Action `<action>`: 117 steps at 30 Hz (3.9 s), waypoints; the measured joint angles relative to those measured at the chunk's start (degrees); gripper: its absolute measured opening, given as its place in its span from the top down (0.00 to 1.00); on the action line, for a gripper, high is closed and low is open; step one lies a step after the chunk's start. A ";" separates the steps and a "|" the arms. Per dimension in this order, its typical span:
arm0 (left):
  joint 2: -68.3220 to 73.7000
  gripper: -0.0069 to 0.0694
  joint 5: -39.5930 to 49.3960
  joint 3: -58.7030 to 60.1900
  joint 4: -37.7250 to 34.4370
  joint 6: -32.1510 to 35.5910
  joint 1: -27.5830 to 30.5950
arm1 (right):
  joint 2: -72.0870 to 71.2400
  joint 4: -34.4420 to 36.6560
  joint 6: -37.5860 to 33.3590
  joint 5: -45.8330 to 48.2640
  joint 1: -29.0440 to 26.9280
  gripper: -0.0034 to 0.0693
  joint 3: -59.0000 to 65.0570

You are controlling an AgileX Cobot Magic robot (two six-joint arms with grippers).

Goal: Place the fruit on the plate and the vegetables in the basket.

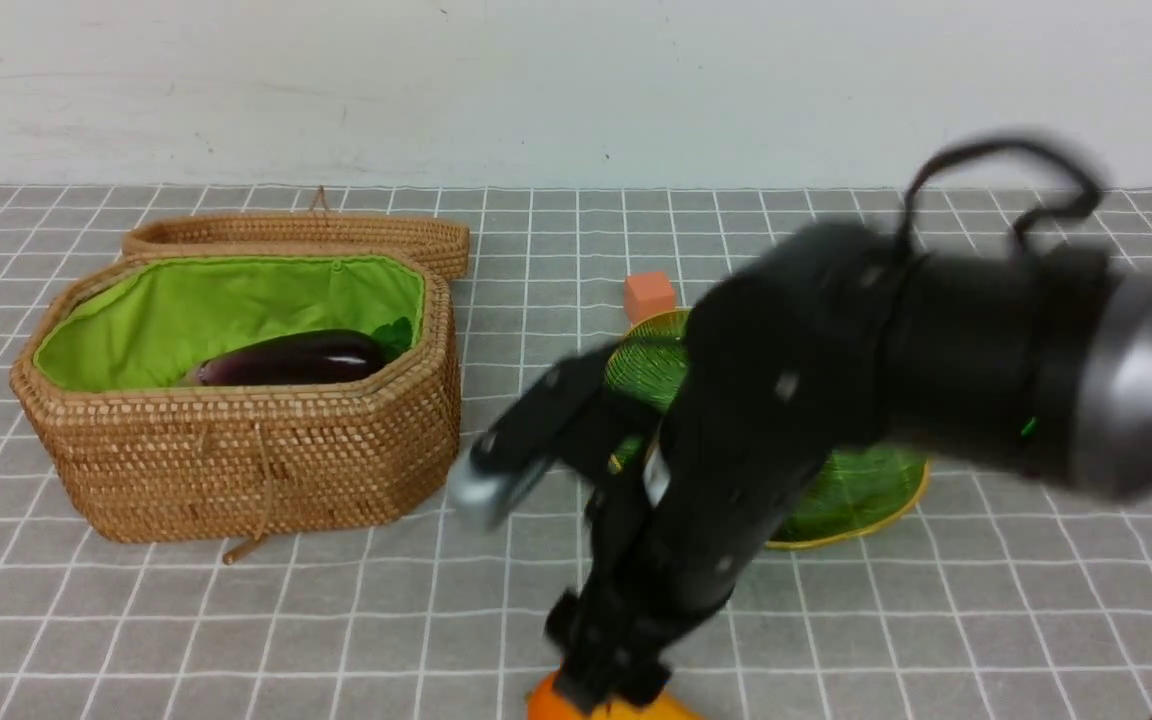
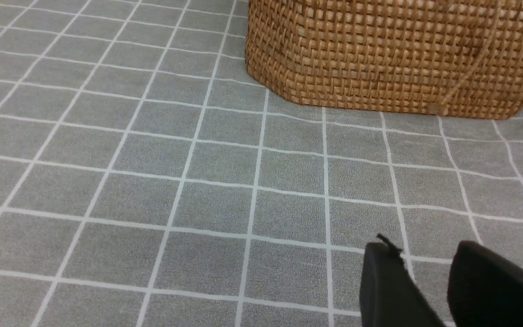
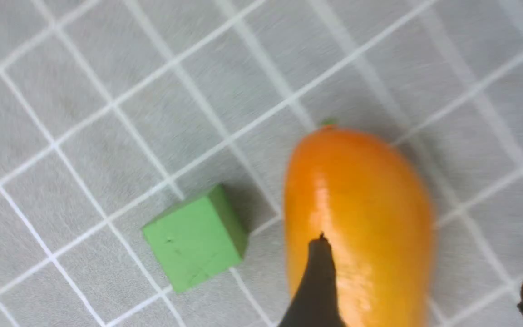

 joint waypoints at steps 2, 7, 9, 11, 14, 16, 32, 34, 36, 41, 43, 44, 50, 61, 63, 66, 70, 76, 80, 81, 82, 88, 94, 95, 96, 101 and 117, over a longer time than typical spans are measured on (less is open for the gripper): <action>0.00 0.63 0.00 0.00 0.00 0.00 0.00 | 1.07 0.12 0.06 -0.54 0.03 0.15 0.41; 0.00 0.63 0.00 0.00 0.00 0.00 0.00 | 3.57 1.47 0.06 -1.00 0.03 0.12 0.80; 0.00 0.63 0.00 0.00 0.00 0.00 0.00 | 4.29 1.78 0.06 -1.05 0.03 0.12 0.80; 0.00 0.63 0.00 0.00 0.00 0.00 0.00 | 5.81 1.96 0.06 -0.92 0.03 0.12 0.80; 0.00 0.63 0.00 0.00 0.00 0.00 0.00 | 7.52 1.89 0.06 -0.79 0.03 0.13 0.80; 0.00 0.63 0.00 0.00 0.00 0.00 0.00 | 7.66 1.94 0.06 -0.55 0.03 0.15 0.62; 0.00 0.62 0.00 0.00 0.00 0.00 0.00 | 1.59 1.64 2.65 0.61 -11.46 0.17 -9.49; 0.00 0.62 0.00 0.00 0.00 0.00 0.00 | 1.38 0.54 7.65 -2.99 -15.31 0.17 -11.17; 0.00 0.61 0.00 0.00 0.00 0.00 0.00 | 1.38 -0.16 10.81 -5.14 -18.12 0.17 -11.36; 0.00 0.61 0.00 0.00 0.00 0.00 0.00 | 2.82 -3.51 26.07 -10.61 -27.28 0.17 -11.36; 0.00 0.60 0.00 0.00 0.00 0.00 0.00 | 3.75 -4.11 30.41 -10.71 -29.53 0.17 -11.36; 0.00 0.60 0.00 0.00 0.00 0.00 0.00 | 4.10 -4.28 32.30 -10.71 -30.50 0.17 -11.36; 0.00 0.60 0.00 0.00 0.00 0.00 0.00 | 5.36 -4.52 35.21 -9.76 -32.13 0.13 -11.36; 0.00 0.60 0.00 0.00 0.00 0.00 0.00 | -2.18 -7.67 35.88 -1.83 -32.07 0.17 -10.82; 0.00 0.60 0.00 0.00 0.00 0.00 0.00 | -6.24 -8.55 35.88 0.10 -31.88 0.26 -9.30; 0.00 0.60 0.00 0.00 0.00 0.00 0.00 | -13.94 -9.83 35.88 1.47 -30.88 0.46 -5.23; 0.00 0.60 0.00 0.00 0.00 0.00 0.00 | -24.56 -10.71 35.18 2.72 -29.79 0.73 1.46; 0.00 0.60 0.00 0.00 0.00 0.00 0.00 | -35.83 -10.71 34.79 11.25 -29.68 0.98 6.54; 0.00 0.60 0.00 0.00 0.00 0.00 0.00 | -40.63 -10.71 34.79 17.13 -29.68 0.98 6.60; 0.00 0.60 0.00 0.00 0.00 0.00 0.00 | -41.53 -10.71 34.79 18.22 -29.68 0.98 6.60; 0.00 0.60 0.00 0.00 0.00 0.00 0.00 | -42.46 -10.71 34.79 19.00 -29.68 0.98 6.61; 0.00 0.60 0.00 0.00 0.00 0.00 0.00 | -44.80 -10.71 34.79 19.80 -29.68 0.97 6.73; 0.00 0.60 0.00 0.00 0.00 0.00 0.00 | -53.53 -16.41 28.86 16.24 -32.34 0.96 9.23; 0.00 0.60 0.00 0.00 0.00 0.00 0.00 | -55.98 -17.49 27.58 13.64 -33.70 0.96 10.57; 0.00 0.60 0.00 0.00 0.00 0.00 0.00 | -56.52 -17.71 27.28 13.06 -33.70 0.96 10.57; 0.00 0.60 0.00 0.00 0.00 0.00 0.00 | -75.36 -15.84 18.24 -6.72 -41.84 0.96 29.07; 0.00 0.60 0.00 0.06 0.00 0.00 0.00 | -101.57 -15.08 16.52 -29.62 -46.76 0.94 77.49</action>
